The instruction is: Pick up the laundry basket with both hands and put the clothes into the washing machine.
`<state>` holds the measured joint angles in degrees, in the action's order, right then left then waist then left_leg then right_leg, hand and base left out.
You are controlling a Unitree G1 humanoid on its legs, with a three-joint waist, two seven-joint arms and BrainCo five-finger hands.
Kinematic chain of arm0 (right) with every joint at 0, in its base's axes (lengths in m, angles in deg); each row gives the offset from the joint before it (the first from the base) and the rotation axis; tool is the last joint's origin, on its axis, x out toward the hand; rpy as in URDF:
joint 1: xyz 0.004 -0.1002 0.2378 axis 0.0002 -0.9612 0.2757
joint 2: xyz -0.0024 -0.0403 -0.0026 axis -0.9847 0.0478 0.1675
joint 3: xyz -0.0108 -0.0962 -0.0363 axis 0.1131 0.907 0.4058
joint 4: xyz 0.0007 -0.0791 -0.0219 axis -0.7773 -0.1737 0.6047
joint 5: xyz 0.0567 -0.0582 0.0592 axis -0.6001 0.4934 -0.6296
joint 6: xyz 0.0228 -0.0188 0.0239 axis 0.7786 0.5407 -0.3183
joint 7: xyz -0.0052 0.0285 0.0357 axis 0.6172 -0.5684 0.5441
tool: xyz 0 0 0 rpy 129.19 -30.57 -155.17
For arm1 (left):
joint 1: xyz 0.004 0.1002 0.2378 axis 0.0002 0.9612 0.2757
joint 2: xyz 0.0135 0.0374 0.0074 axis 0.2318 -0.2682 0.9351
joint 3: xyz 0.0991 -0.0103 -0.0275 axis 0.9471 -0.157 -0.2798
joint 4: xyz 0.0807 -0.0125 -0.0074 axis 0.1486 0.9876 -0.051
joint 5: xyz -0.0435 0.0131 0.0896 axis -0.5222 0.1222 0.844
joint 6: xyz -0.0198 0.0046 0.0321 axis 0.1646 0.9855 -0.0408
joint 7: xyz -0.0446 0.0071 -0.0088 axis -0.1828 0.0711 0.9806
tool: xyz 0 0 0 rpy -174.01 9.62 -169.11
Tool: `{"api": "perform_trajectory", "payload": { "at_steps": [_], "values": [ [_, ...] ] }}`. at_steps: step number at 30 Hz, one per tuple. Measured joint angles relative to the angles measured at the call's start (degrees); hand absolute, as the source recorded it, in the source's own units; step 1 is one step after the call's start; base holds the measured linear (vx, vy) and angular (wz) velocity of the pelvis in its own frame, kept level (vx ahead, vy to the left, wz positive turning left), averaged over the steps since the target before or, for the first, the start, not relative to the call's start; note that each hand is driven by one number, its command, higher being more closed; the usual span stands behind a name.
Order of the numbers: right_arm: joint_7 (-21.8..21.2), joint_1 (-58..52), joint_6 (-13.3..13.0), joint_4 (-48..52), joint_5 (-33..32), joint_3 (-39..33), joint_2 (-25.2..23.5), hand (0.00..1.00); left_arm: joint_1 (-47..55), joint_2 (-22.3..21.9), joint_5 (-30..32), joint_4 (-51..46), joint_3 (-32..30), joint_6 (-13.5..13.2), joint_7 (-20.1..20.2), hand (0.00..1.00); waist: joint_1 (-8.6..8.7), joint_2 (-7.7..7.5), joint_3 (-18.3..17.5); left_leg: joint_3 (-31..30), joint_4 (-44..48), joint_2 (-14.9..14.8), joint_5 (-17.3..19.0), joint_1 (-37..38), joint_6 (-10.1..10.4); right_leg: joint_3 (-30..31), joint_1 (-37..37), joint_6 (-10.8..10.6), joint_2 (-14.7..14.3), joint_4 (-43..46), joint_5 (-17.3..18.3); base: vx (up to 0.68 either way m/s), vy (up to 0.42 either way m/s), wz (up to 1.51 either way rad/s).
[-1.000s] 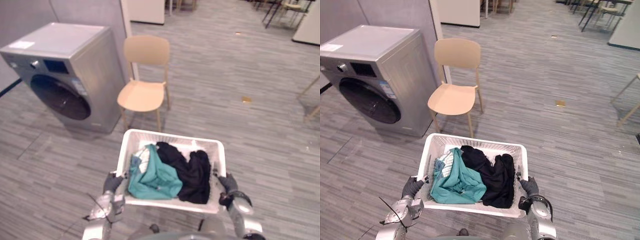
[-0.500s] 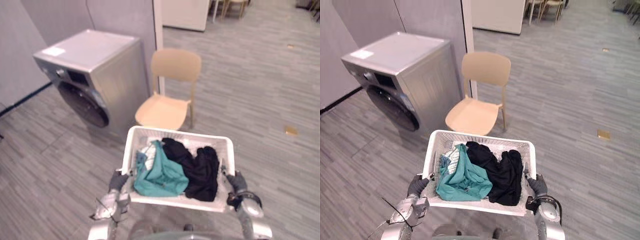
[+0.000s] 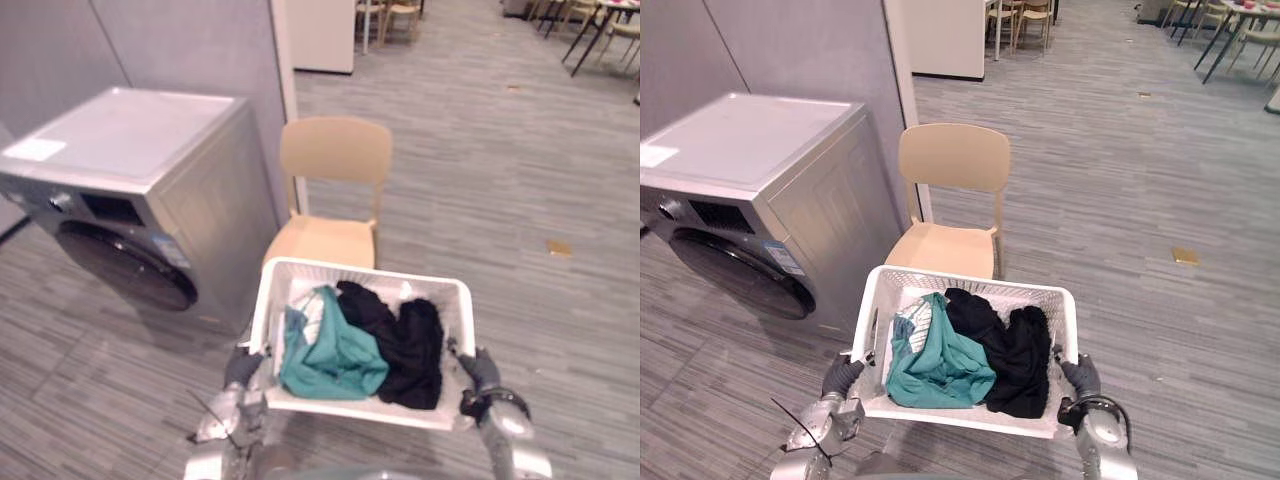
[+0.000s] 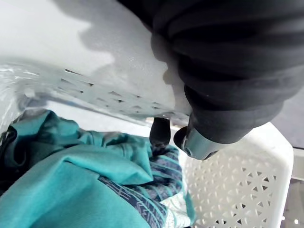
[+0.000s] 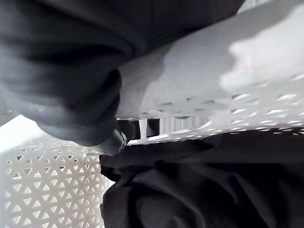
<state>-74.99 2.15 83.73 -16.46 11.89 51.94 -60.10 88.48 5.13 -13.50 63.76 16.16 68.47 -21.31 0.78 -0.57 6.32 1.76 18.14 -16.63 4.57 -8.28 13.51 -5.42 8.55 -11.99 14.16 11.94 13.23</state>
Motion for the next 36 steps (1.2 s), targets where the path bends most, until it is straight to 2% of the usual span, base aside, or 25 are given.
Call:
{"api": "perform_trajectory", "payload": {
  "at_steps": [1,2,4,5,7,8,9,10,11,12,14,15,16,17,18,19,20,21,22,23,25,26,28,32,36],
  "values": [
    [0.44,0.10,0.28,-0.23,-0.08,0.92,-1.44,1.00,-0.04,1.79,-0.05,0.02,-0.28,0.00,-0.12,1.00,-0.31,-1.97,-0.21,0.51,1.04,1.69,0.73,-0.05,-1.29,-0.36,1.32,-2.12,1.62,-2.77,-3.75,0.23,0.303,-0.11],
    [1.05,0.08,0.25,-0.33,-0.08,0.91,-1.79,1.00,-0.24,2.14,-0.05,-0.04,-0.09,-0.01,-0.23,1.00,-0.29,-2.21,-0.34,0.95,1.80,3.19,1.51,0.04,-2.56,-0.80,2.44,-2.99,3.04,-4.40,-7.01,0.25,0.342,0.06],
    [1.24,0.46,0.19,-0.32,-0.18,0.66,-1.38,1.00,-1.09,2.13,-0.36,-0.16,0.85,-0.05,-0.33,1.00,-0.33,-2.30,-0.69,2.21,1.49,5.35,2.34,1.01,-3.94,-0.35,2.33,-3.02,5.32,-3.83,-10.19,0.15,0.319,-0.01],
    [1.30,1.02,0.10,-0.32,-0.24,0.13,-0.80,1.00,-1.91,2.01,-0.55,-0.19,1.81,-0.19,-0.83,1.00,-0.73,-1.16,-0.88,3.70,-0.15,6.48,2.82,2.03,-4.75,1.02,0.67,-2.94,6.62,-2.37,-12.10,0.08,0.262,-0.30],
    [1.34,1.37,0.01,-0.31,-0.77,-0.01,-0.52,1.00,-2.39,1.90,-0.55,-0.65,1.99,-0.19,-1.09,1.00,-1.58,-0.12,-1.33,5.97,-2.89,7.91,2.64,3.35,-5.13,3.06,-3.23,-2.59,8.29,1.50,-14.43,0.04,0.199,-0.48],
    [1.33,1.50,0.01,-0.32,-0.95,-0.01,-0.60,1.00,-2.12,2.06,-0.55,-1.03,2.00,-0.18,-1.20,1.00,-1.77,0.33,-1.43,7.51,-4.87,8.85,2.28,4.90,-5.70,3.89,-6.57,-0.61,9.23,5.95,-16.36,0.09,0.257,-0.47],
    [1.32,1.12,0.03,-0.32,-1.31,0.02,-0.64,1.00,-1.77,2.15,-0.54,-1.05,2.11,-0.14,-1.20,1.00,-1.65,0.72,-1.37,8.37,-6.75,9.53,2.05,6.94,-6.39,3.75,-9.55,3.18,9.91,11.14,-19.11,0.08,0.211,-0.39],
    [1.33,0.83,0.03,-0.32,-1.36,0.02,-0.66,1.00,-1.61,2.13,-0.53,-1.13,2.13,-0.06,-1.18,1.00,-1.59,0.84,-1.24,8.83,-7.55,9.74,2.09,8.06,-6.95,3.42,-11.02,5.67,10.15,13.70,-20.93,0.10,0.196,-0.24],
    [1.34,0.68,0.03,-0.32,-1.37,0.02,-0.72,1.00,-1.55,2.13,-0.52,-1.17,2.14,0.05,-1.18,1.00,-1.57,1.12,-0.84,9.34,-8.20,9.86,2.29,9.64,-7.68,2.31,-12.88,9.93,10.63,17.18,-24.35,0.09,0.146,-0.20],
    [1.33,0.68,0.02,-0.31,-1.36,0.01,-0.93,1.00,-1.54,2.45,-0.52,-1.40,2.11,0.08,-1.18,1.00,-1.48,1.54,-0.25,9.51,-9.07,9.63,2.60,11.41,-8.62,-0.39,-15.11,12.07,11.92,21.23,-28.05,0.14,0.171,-0.16],
    [1.28,0.77,-0.08,0.08,-1.35,-0.07,-1.75,1.00,-1.97,3.61,-0.51,-1.89,1.68,0.09,-1.18,1.00,-1.32,1.08,0.02,9.50,-10.32,9.38,2.75,12.95,-9.65,-6.04,-18.18,11.40,12.71,30.44,-19.02,0.12,0.082,-0.02],
    [1.29,1.12,-0.25,0.27,-1.34,-0.04,-1.85,1.00,-1.96,3.66,-0.52,-2.42,1.54,0.05,-1.20,1.00,-1.57,1.00,0.06,9.41,-11.69,9.46,2.83,14.02,-9.71,-10.36,-19.28,10.96,11.40,32.75,-11.65,0.10,0.039,0.00],
    [1.13,1.58,-0.24,0.26,-1.34,0.00,-1.72,1.00,-2.00,3.67,-0.52,-2.70,1.31,0.03,-1.21,1.00,-1.64,1.16,0.06,9.46,-12.81,9.30,3.22,14.50,-10.25,-11.61,-19.97,9.66,8.63,30.95,-8.30,0.12,0.017,-0.04],
    [0.98,2.56,-0.21,0.31,-1.34,0.07,-1.79,1.00,-2.05,3.58,-0.52,-3.58,0.52,0.02,-1.21,1.00,-1.61,1.63,0.35,9.51,-13.77,8.91,3.21,14.69,-10.20,-11.72,-21.05,7.81,3.74,24.98,-5.76,0.09,-0.033,-0.03],
    [0.95,3.11,-0.18,0.33,-1.34,0.09,-1.75,1.00,-2.26,3.51,-0.52,-3.69,0.23,0.02,-1.21,1.00,-1.58,1.98,0.60,9.53,-14.15,8.63,3.19,14.82,-10.15,-11.85,-21.31,7.54,1.27,20.49,-5.62,0.11,-0.082,0.02],
    [0.99,3.89,-0.12,0.44,-1.39,0.24,-1.50,1.00,-3.23,3.47,-0.52,-3.71,-0.13,0.03,-1.21,1.00,-1.55,2.31,0.86,9.91,-14.82,8.40,3.00,14.92,-9.37,-11.97,-21.58,7.91,-2.66,9.66,-6.99,0.12,-0.117,0.15],
    [1.12,4.09,-0.13,1.08,-1.84,0.40,-1.41,1.00,-4.36,3.58,-0.51,-3.70,-0.17,0.11,-1.22,1.00,-1.41,1.38,0.94,9.47,-14.98,9.02,2.87,15.00,-8.41,-11.19,-20.98,9.40,-3.86,2.87,-13.50,0.17,-0.155,0.38],
    [1.23,4.54,-0.44,1.76,-2.24,0.38,-0.16,1.00,-5.56,2.56,-0.40,-3.62,-0.24,0.26,-1.24,1.00,-0.68,3.30,1.84,8.02,-14.75,8.24,2.51,15.08,-7.11,-11.01,-20.34,10.59,-4.79,3.52,-15.64,0.22,-0.152,0.36],
    [1.20,5.69,-0.43,2.76,-2.44,0.37,1.24,1.00,-6.49,1.83,-0.40,-3.96,-0.44,0.20,-1.28,1.00,-0.67,4.92,2.10,7.84,-14.92,7.19,2.50,14.69,-6.79,-11.01,-21.03,10.78,-5.80,3.93,-14.49,0.20,-0.134,0.21],
    [1.19,6.67,-0.39,2.83,-2.50,0.38,1.65,1.00,-7.32,1.50,-0.40,-3.96,-0.70,0.19,-1.45,1.00,-0.80,5.58,2.28,7.88,-15.07,6.61,2.28,14.44,-6.41,-11.46,-21.13,10.92,-6.26,3.74,-14.41,0.18,-0.126,0.03],
    [1.36,9.50,-0.39,2.84,-3.53,0.32,2.47,1.00,-10.36,1.38,-0.39,-3.91,-0.84,0.13,-2.12,1.00,-1.15,6.07,2.59,7.95,-15.61,5.46,1.76,13.07,-5.60,-12.23,-21.49,11.28,-7.87,2.52,-14.25,0.11,-0.128,-0.01],
    [1.39,12.89,-0.56,2.95,-4.35,0.26,3.41,1.00,-13.59,1.39,-0.42,-3.89,-1.45,-0.25,-2.39,1.00,-1.40,5.55,2.92,7.97,-15.82,4.56,1.37,10.97,-4.96,-12.72,-22.93,12.04,-9.02,1.32,-14.74,0.06,-0.115,-0.03],
    [1.65,15.14,-0.92,3.34,-4.75,0.34,4.33,1.00,-16.51,1.48,-0.50,-3.58,-1.70,-0.38,-2.51,1.00,-1.27,4.95,3.32,7.61,-15.82,4.34,1.08,8.67,-4.58,-13.68,-24.39,12.52,-9.09,0.50,-15.15,0.01,-0.067,0.10],
    [3.91,26.33,-1.34,-0.60,-7.17,2.94,7.81,1.00,-28.65,5.09,-3.58,4.41,-1.74,-2.50,-4.15,1.00,-1.56,3.18,5.34,6.61,-16.08,5.19,-1.12,1.65,-4.13,-14.58,-31.09,13.78,-8.00,0.36,-17.02,-0.04,-0.025,0.13],
    [6.55,41.24,-1.04,-8.87,-11.56,7.73,10.97,1.00,-43.08,11.55,-7.12,13.85,-1.32,-2.75,-4.98,1.00,-2.67,2.92,11.56,6.52,-15.79,6.15,-2.80,-2.26,-3.95,-14.42,-35.44,14.32,-6.68,2.13,-17.60,-0.07,-0.018,0.06]
  ]
}}
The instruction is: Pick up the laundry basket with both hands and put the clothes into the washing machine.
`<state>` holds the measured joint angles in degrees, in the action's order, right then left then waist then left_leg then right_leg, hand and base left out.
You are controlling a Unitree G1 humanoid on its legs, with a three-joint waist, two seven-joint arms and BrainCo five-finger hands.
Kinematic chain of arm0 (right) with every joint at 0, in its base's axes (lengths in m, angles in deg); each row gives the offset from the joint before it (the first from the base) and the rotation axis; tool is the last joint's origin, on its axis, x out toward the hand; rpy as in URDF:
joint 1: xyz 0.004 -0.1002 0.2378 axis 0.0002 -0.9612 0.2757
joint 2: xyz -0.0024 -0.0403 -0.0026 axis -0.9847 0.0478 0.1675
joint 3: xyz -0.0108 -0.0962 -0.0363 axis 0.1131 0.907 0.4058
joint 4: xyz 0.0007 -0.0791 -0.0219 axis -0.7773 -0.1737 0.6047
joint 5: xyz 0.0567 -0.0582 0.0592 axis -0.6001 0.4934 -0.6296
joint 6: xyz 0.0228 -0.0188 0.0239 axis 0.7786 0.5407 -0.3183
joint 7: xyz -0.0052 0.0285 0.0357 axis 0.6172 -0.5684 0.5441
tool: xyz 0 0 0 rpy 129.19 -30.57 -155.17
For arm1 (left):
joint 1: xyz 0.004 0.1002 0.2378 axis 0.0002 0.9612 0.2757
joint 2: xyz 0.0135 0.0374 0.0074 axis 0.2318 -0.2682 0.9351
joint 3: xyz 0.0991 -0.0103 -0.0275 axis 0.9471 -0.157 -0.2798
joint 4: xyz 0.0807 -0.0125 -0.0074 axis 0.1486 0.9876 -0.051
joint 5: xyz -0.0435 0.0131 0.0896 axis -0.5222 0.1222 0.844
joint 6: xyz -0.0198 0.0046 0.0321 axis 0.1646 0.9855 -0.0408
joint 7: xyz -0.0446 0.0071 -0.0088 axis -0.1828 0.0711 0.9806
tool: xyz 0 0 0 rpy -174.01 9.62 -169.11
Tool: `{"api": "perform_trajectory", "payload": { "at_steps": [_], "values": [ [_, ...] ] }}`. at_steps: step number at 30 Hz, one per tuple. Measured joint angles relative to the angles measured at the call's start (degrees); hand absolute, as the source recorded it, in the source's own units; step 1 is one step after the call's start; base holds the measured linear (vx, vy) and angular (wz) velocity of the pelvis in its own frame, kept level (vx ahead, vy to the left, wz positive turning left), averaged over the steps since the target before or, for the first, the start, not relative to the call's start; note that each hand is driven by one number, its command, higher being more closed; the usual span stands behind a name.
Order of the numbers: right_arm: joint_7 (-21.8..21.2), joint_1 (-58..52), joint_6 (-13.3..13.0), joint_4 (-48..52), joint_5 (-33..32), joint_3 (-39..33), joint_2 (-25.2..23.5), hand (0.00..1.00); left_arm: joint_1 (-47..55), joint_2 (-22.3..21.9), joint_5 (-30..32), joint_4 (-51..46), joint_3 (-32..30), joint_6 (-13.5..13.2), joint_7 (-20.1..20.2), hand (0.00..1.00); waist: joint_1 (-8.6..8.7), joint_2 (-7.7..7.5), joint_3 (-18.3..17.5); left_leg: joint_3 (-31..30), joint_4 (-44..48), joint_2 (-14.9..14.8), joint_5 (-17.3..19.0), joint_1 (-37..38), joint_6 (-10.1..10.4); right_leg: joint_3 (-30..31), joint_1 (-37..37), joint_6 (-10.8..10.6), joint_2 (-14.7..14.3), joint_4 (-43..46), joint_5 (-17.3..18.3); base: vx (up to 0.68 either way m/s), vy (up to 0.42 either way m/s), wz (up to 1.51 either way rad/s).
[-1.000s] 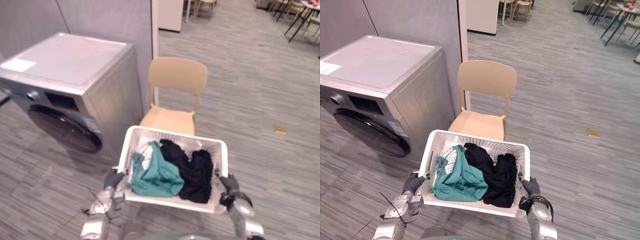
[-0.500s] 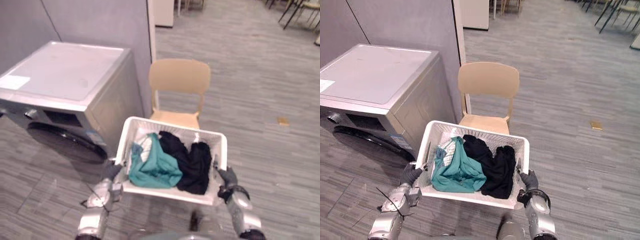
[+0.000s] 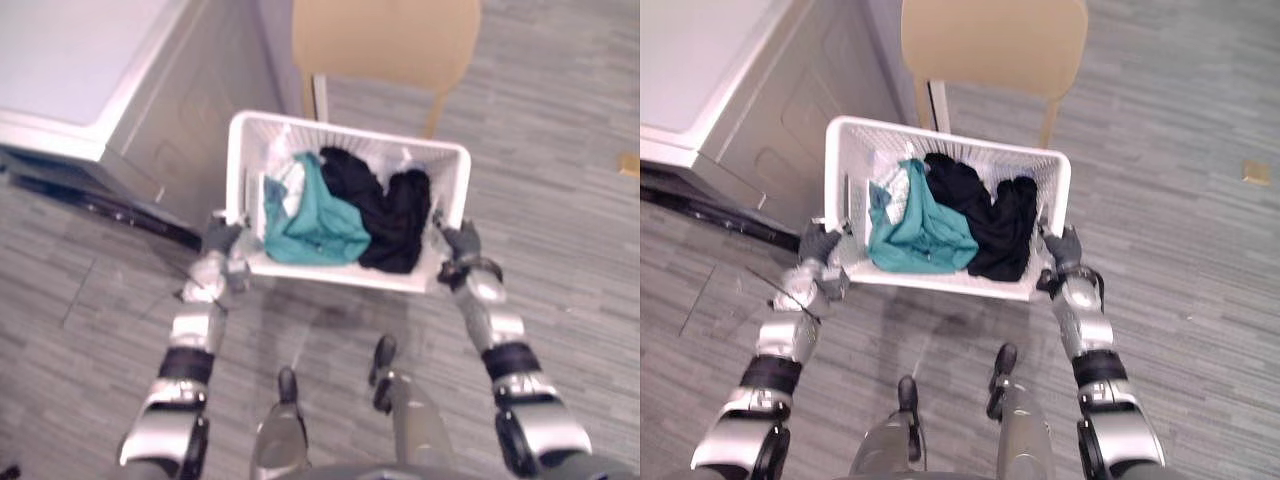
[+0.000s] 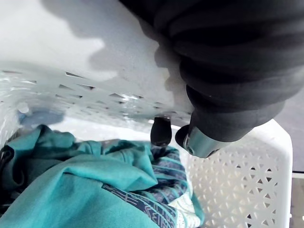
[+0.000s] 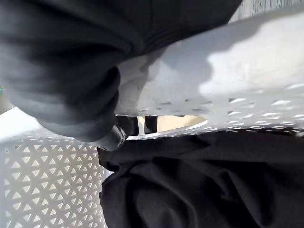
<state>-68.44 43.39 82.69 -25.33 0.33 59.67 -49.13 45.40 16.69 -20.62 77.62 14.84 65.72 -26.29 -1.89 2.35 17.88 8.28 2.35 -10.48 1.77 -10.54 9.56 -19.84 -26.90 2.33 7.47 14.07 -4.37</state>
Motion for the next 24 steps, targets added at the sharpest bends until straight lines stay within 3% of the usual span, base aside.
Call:
{"api": "perform_trajectory", "payload": {
  "at_steps": [5,11,15,24],
  "values": [
    [2.88,12.31,0.01,-5.78,-5.18,0.04,2.58,1.00,-18.04,5.50,-3.29,10.96,6.10,-0.34,-1.08,1.00,-1.05,-0.91,5.05,-0.42,0.62,1.27,-2.12,-5.74,-0.05,-0.41,-5.70,0.84,2.10,2.06,-0.58,-0.10,-0.026,0.16],
    [5.91,17.97,-0.19,-6.68,-7.82,-0.93,4.35,1.00,-32.92,6.55,-3.29,20.57,10.28,-0.08,-1.17,1.00,-0.64,-2.48,6.85,-0.19,3.34,1.15,-2.10,-12.30,0.02,-0.56,-11.05,1.27,3.07,2.85,-1.37,-0.04,-0.032,0.05],
    [6.36,19.65,-0.67,-6.58,-7.93,-2.97,4.77,1.00,-37.41,6.51,-2.34,21.23,11.02,0.34,-1.16,1.00,-0.34,-4.02,7.89,2.98,6.60,-0.16,-1.53,-15.88,0.05,-0.75,-12.62,1.71,2.41,1.56,-2.52,0.01,-0.017,-0.06],
    [7.26,22.62,-0.06,-6.71,-7.51,-2.54,6.29,1.00,-40.67,6.38,-2.32,22.96,10.96,0.69,-1.53,1.00,0.03,-4.09,7.93,7.51,13.76,-3.22,1.29,-19.48,-0.78,-0.69,-12.69,0.95,0.60,-0.33,-3.60,0.04,-0.008,-0.09]
  ]
}}
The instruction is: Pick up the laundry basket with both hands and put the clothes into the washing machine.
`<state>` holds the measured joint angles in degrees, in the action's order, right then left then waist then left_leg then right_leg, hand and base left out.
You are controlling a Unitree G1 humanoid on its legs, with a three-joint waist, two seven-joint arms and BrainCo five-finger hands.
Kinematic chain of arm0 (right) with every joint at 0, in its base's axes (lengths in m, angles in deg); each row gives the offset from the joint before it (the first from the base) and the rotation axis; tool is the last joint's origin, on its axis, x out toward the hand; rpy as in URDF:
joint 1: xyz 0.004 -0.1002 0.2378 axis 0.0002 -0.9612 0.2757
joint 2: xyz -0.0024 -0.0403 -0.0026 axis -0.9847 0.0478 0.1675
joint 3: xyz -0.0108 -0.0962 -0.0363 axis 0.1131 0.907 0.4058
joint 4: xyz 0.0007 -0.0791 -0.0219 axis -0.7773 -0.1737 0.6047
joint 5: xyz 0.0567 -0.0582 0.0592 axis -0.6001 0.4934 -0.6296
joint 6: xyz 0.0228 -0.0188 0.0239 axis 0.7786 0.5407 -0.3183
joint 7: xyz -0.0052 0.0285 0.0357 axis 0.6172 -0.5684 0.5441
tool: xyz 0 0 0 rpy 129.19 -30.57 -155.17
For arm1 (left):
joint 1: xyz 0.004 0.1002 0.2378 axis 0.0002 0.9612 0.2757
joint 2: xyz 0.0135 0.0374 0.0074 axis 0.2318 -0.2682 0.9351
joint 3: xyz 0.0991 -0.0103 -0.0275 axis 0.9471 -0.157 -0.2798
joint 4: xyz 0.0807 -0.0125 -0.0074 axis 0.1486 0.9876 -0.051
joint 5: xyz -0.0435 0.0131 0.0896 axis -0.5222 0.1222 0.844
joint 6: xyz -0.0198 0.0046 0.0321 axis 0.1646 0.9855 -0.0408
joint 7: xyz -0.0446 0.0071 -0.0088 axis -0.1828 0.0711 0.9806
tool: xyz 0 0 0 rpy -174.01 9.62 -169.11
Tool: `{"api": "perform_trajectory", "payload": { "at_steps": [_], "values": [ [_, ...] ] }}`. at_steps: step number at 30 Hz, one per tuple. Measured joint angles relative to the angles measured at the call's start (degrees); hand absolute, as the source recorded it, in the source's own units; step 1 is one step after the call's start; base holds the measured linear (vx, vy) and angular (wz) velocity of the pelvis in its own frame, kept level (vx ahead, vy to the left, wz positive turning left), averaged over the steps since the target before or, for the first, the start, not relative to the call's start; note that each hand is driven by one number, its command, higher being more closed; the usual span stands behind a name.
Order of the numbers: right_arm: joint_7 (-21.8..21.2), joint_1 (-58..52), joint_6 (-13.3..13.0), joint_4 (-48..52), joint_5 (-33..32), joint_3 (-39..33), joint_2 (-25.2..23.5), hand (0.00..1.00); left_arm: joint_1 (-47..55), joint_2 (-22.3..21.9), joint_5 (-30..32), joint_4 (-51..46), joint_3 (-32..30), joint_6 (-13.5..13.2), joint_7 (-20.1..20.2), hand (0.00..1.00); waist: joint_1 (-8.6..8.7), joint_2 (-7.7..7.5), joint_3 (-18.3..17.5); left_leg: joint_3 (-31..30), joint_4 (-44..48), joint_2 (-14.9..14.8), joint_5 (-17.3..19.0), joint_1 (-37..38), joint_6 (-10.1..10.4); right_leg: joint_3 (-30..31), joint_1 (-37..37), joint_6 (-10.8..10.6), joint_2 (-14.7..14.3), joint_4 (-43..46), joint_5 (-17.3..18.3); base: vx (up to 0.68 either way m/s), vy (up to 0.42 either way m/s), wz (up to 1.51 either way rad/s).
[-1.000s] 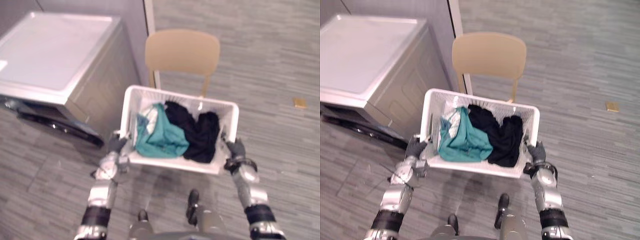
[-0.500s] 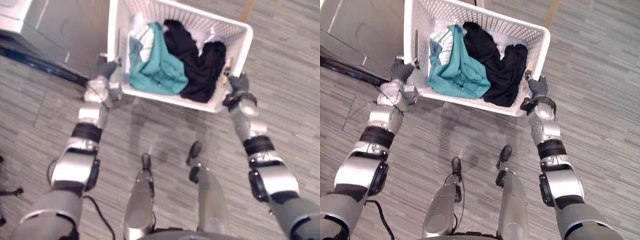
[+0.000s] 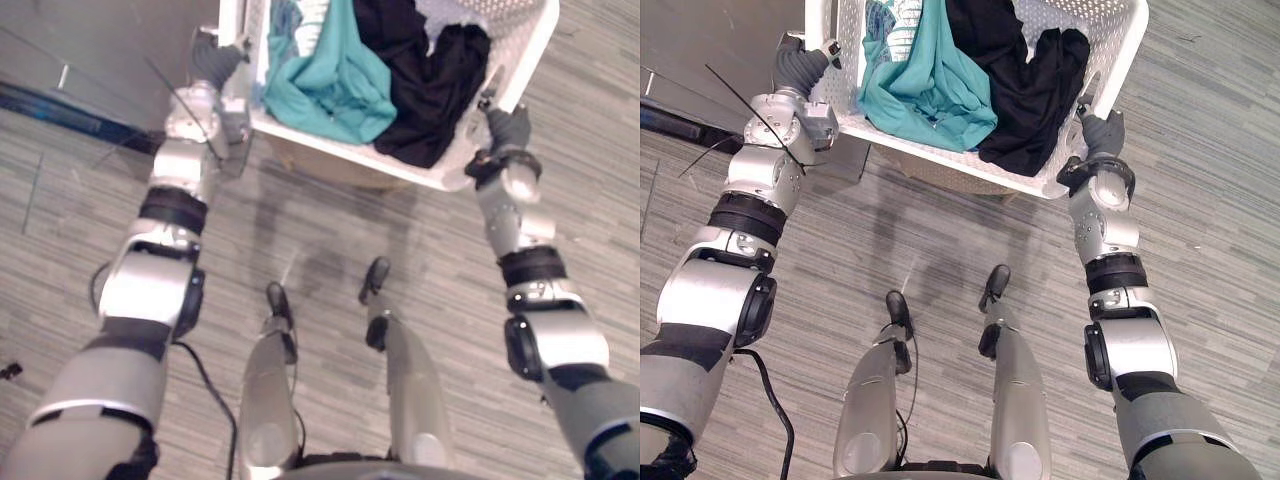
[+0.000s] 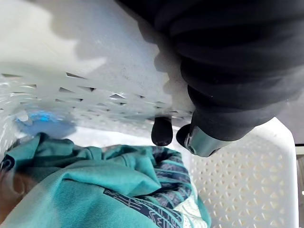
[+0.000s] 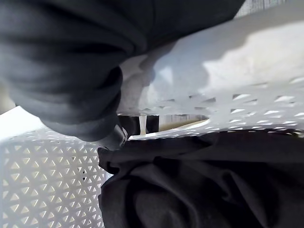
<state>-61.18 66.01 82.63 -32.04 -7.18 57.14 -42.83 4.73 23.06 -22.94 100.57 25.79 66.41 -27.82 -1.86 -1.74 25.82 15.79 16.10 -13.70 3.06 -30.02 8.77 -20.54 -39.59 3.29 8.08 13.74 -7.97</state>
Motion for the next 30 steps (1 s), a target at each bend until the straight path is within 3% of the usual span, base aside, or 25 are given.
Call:
{"api": "perform_trajectory", "payload": {
  "at_steps": [4,5,6,7,16,22,30],
  "values": [
    [0.00,2.63,0.79,-2.51,0.49,1.10,0.46,1.00,-0.86,-0.24,0.00,0.87,-0.08,0.12,-0.77,1.00,1.05,0.00,0.00,0.17,1.03,-0.25,0.67,-0.25,-0.33,0.19,-0.01,-0.07,-0.08,0.02,-0.05,0.02,0.010,-0.04],
    [0.00,3.42,1.01,-3.45,0.50,1.81,0.98,1.00,-1.21,-0.48,0.00,1.53,-0.08,0.18,-0.80,0.00,1.11,0.00,0.00,0.23,1.19,-0.29,0.78,-0.26,-0.36,0.28,-0.06,-0.08,-0.09,0.02,-0.05,0.03,0.024,-0.09],
    [-0.01,5.43,1.29,-5.80,0.71,3.05,1.47,1.00,-1.61,-0.51,-0.03,2.41,-0.23,0.44,-1.08,0.00,1.23,0.00,0.00,0.49,1.46,-0.36,0.80,-0.46,-0.38,0.24,-0.37,-0.55,-0.10,0.02,-0.42,0.02,0.020,-0.11],
    [-0.01,6.63,1.30,-7.21,0.98,3.52,1.54,0.00,-1.68,-0.52,-0.04,2.43,-0.37,0.49,-1.76,0.00,1.29,0.00,0.00,0.71,1.71,-0.37,0.84,-0.77,-0.45,0.27,-0.70,-0.50,-0.07,0.02,-0.50,0.02,0.017,-0.11],
    [-0.21,13.37,2.91,-14.58,3.43,9.47,0.88,0.00,-3.21,-0.44,-2.47,4.92,-3.88,2.26,-5.92,0.00,1.59,-0.01,0.00,0.32,2.47,-0.39,0.86,-2.42,-0.54,-0.21,-1.63,-0.19,0.07,-0.21,-1.18,0.01,0.003,0.00],
    [-1.59,16.29,3.86,-16.33,5.62,11.65,0.21,0.00,-5.37,0.13,-3.04,4.93,-7.57,2.06,-6.52,0.00,2.45,-0.02,-0.01,0.02,2.85,-0.26,0.84,-3.30,-0.55,-0.57,-1.61,-0.59,0.16,-1.25,-2.12,0.01,0.006,0.01],
    [-1.29,18.62,4.39,-18.67,10.07,12.05,0.45,0.00,-5.55,-0.35,-2.99,5.52,-8.00,2.06,-6.83,0.00,2.52,-0.02,-0.01,-0.02,2.79,-0.21,0.84,-3.30,-0.56,-1.15,-1.57,-0.14,0.33,-1.26,-2.44,0.04,0.009,0.00]
  ]
}}
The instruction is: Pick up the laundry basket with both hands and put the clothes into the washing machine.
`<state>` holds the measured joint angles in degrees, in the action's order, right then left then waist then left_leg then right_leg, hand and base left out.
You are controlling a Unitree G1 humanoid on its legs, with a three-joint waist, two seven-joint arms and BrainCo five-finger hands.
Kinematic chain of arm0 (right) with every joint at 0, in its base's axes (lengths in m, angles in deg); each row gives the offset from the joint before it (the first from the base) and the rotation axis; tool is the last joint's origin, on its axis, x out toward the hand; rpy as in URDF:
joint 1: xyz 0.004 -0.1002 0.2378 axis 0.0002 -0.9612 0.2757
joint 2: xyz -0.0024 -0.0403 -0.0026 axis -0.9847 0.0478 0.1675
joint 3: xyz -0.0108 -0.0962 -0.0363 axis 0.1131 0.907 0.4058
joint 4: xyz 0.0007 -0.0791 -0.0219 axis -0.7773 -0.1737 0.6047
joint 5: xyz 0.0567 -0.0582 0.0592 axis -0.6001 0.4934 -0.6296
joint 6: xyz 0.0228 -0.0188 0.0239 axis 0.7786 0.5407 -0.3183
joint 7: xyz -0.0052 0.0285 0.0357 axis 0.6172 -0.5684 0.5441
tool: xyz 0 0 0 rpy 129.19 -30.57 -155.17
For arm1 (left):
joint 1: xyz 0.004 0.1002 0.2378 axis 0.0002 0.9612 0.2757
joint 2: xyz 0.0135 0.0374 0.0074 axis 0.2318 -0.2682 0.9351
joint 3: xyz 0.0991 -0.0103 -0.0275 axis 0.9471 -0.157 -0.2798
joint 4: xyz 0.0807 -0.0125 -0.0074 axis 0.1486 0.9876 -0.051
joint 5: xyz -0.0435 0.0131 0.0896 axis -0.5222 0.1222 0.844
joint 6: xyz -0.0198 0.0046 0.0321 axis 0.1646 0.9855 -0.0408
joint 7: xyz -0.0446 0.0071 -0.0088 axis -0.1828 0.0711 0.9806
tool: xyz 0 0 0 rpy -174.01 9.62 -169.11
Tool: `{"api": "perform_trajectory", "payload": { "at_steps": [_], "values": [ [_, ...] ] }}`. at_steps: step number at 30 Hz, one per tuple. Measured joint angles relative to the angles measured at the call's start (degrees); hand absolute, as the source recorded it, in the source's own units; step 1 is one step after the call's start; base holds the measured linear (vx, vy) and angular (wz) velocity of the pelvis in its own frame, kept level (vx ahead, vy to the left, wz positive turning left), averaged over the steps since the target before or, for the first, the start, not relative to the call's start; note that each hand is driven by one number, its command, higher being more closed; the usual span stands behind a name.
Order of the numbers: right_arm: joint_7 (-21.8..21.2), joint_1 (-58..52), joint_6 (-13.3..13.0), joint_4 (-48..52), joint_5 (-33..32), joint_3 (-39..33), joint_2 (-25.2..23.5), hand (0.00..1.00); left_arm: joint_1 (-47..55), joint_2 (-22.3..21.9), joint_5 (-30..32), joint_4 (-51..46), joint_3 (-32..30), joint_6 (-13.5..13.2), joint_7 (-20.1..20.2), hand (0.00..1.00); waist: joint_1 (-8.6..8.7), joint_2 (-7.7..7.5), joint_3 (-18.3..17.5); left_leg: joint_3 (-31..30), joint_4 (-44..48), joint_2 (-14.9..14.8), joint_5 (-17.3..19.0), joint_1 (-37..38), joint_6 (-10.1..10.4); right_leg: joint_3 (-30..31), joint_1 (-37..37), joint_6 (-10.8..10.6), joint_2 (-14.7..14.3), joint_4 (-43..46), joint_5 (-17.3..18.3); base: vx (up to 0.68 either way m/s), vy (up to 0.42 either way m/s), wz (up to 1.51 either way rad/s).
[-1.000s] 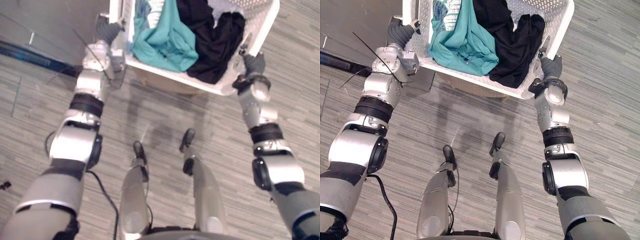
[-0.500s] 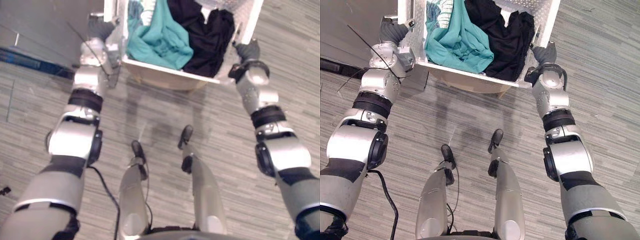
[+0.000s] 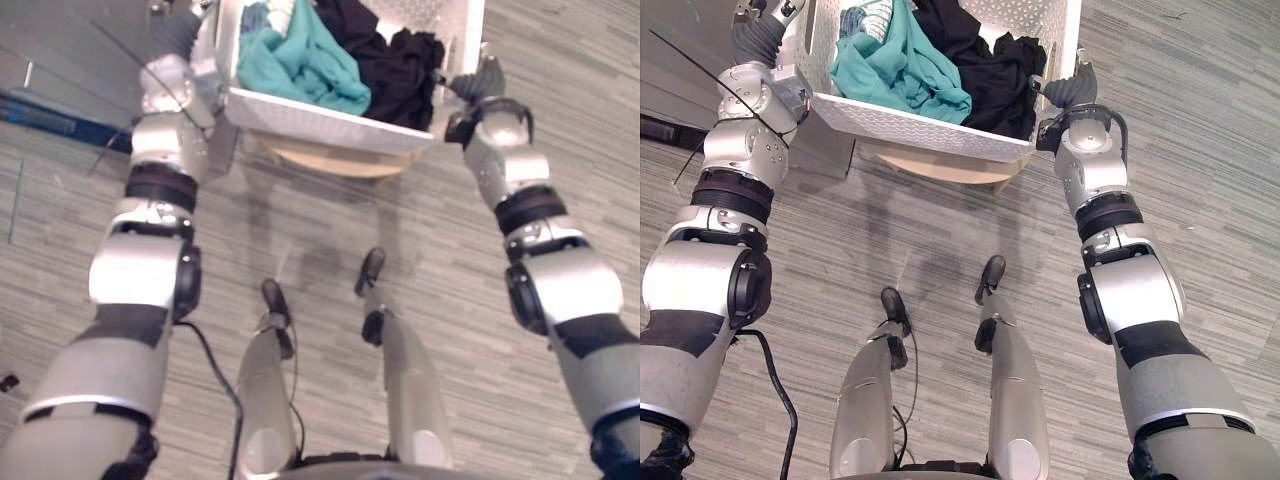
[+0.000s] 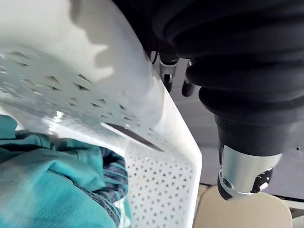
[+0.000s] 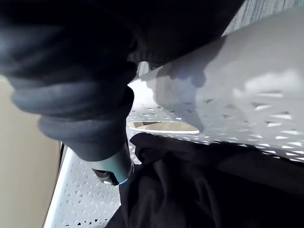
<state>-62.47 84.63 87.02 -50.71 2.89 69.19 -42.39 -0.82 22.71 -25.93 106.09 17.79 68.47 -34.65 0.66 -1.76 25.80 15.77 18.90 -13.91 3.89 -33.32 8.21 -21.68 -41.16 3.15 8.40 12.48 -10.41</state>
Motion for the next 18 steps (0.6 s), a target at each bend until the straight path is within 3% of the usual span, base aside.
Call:
{"api": "perform_trajectory", "payload": {
  "at_steps": [18],
  "values": [
    [-0.23,0.35,1.31,0.30,3.92,-0.19,0.95,0.00,5.97,-3.36,-0.12,1.83,-1.93,-0.12,1.31,0.00,0.71,-0.01,-0.01,0.73,-0.83,-0.08,-0.02,1.12,0.02,-0.01,2.39,-0.20,-0.95,-3.87,-1.20,0.03,0.008,-0.01]
  ]
}}
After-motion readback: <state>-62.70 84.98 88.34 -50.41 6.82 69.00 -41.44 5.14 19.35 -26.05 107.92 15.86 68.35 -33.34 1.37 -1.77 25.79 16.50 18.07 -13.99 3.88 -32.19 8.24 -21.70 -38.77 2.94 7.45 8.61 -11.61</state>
